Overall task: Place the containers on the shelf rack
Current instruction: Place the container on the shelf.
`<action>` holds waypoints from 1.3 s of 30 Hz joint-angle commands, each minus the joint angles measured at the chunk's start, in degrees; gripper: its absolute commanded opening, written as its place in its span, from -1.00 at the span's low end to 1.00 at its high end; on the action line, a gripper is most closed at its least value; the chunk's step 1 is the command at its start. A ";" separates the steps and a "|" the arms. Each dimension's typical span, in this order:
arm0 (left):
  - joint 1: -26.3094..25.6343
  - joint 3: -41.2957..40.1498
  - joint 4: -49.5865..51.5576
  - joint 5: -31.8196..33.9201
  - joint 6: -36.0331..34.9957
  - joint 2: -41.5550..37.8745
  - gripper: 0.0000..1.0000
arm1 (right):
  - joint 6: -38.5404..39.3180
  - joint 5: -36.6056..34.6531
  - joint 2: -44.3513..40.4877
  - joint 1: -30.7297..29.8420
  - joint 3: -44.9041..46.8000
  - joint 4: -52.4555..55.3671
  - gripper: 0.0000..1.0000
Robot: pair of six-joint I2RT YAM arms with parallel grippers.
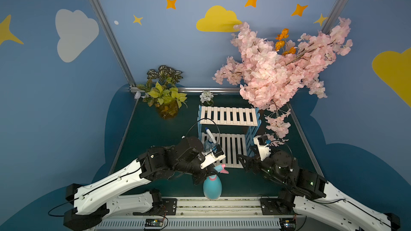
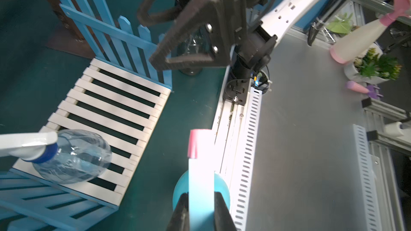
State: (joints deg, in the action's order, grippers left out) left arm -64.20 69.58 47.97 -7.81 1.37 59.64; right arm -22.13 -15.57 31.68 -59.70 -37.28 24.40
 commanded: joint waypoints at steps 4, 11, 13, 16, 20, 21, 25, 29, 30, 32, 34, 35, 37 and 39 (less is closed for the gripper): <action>-0.89 0.76 -13.93 9.59 2.92 6.72 -0.95 | 1.56 -7.49 -4.16 0.20 -5.37 12.05 0.93; -1.01 4.29 -19.15 16.94 2.68 15.09 -0.95 | 1.26 -9.81 -9.42 0.20 -5.45 15.48 0.92; -1.16 5.84 -20.20 19.12 3.19 17.60 -0.95 | 1.18 -9.99 -9.69 0.23 -5.44 15.63 0.92; -1.32 7.31 -22.26 22.00 2.95 20.58 -0.95 | 0.93 -9.87 -9.58 0.25 -5.52 15.59 0.92; -1.24 9.70 -23.27 25.64 0.81 24.93 -0.95 | 0.86 -9.78 -9.23 0.20 -5.39 15.51 0.92; -1.05 10.49 -22.99 26.16 0.54 25.97 -0.95 | 0.87 -9.71 -9.12 0.20 -5.36 15.32 0.93; 0.78 12.20 -22.48 25.46 0.61 29.26 -0.95 | 0.64 -9.12 -9.03 0.20 -4.76 14.31 0.93; 2.57 13.10 -22.74 24.58 0.87 31.26 -0.95 | 0.45 -8.84 -9.01 0.24 -4.22 13.52 0.93; 2.90 13.31 -22.74 24.44 0.91 31.71 -0.95 | 0.46 -8.81 -8.86 0.20 -4.14 13.35 0.92; 3.55 13.38 -23.04 24.49 0.96 32.44 -0.95 | 0.45 -8.77 -8.68 0.26 -3.97 13.01 0.92; 4.15 13.39 -23.60 24.67 1.23 32.95 -0.95 | 0.36 -8.68 -8.40 0.27 -3.67 12.58 0.93; 4.40 13.39 -23.87 24.75 1.33 33.27 -0.95 | 0.38 -8.62 -8.21 0.22 -3.61 12.33 0.92; 4.46 13.21 -24.72 25.43 1.36 33.69 -0.95 | 0.33 -8.44 -7.87 0.24 -3.38 11.87 0.92; 4.52 12.98 -25.50 26.44 1.36 33.88 -0.95 | 0.13 -8.27 -7.53 0.28 -3.20 11.60 0.93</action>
State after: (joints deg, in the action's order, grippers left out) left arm -59.81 80.93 25.19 17.04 2.81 93.34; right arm -21.71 -24.29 23.59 -59.68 -41.06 38.17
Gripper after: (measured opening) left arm 0.169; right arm 0.961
